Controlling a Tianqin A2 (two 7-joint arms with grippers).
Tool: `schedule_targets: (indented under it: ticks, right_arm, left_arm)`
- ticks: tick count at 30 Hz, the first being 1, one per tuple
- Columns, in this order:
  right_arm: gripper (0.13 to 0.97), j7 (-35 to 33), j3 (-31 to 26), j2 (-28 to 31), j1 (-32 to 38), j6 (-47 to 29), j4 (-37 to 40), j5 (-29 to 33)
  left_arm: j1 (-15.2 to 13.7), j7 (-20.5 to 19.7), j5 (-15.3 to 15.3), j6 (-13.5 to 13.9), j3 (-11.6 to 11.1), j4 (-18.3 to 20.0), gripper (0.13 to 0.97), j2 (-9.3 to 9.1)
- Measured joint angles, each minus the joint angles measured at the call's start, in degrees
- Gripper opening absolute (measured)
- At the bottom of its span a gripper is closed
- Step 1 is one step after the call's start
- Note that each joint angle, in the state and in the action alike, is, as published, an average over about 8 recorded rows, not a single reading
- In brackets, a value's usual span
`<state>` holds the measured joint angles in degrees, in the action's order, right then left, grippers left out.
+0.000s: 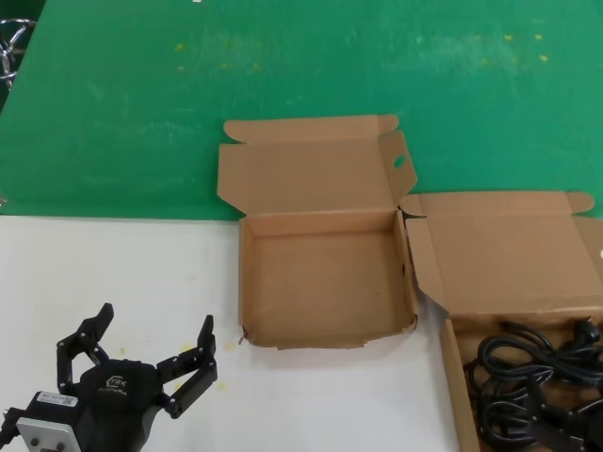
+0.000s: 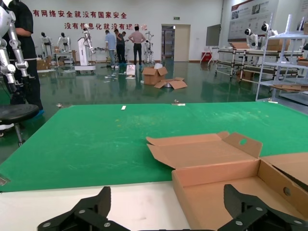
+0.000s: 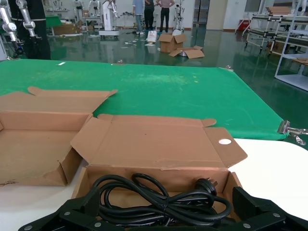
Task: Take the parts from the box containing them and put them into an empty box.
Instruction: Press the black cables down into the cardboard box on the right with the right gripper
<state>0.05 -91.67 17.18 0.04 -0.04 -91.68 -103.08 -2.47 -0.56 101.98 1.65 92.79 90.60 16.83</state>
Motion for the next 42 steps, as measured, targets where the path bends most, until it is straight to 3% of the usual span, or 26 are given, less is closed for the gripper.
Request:
schedule_targets:
  ticks: [11, 19, 21, 23, 33, 42]
  right_arm:
    - [0.966, 0.2, -2.8, 3.5, 0.3, 3.9, -0.8, -3.7]
    - [0.966, -0.8, -6.1, 7.6, 0.6, 8.2, -1.9, -8.5]
    - [0.966, -1.4, -7.3, 9.4, 0.8, 9.2, -2.5, -10.3]
    - [0.966, -2.3, -9.1, 11.9, 1.0, 10.5, -3.2, -12.6]
    - [0.966, -7.9, -20.7, 31.5, 5.7, 14.4, -7.2, -26.3]
    - [0.966, -10.9, -32.3, 46.4, 16.0, 10.3, -8.2, -32.5]
  left_arm:
    - [0.0, 0.0, 0.0, 0.0, 0.0, 0.0, 0.691, 0.00]
    - [0.0, 0.0, 0.0, 0.0, 0.0, 0.0, 0.476, 0.00]
    - [0.0, 0.0, 0.0, 0.0, 0.0, 0.0, 0.476, 0.00]
    - [0.0, 0.0, 0.0, 0.0, 0.0, 0.0, 0.476, 0.00]
    - [0.0, 0.0, 0.0, 0.0, 0.0, 0.0, 0.281, 0.00]
    - [0.0, 0.0, 0.0, 0.0, 0.0, 0.0, 0.176, 0.00]
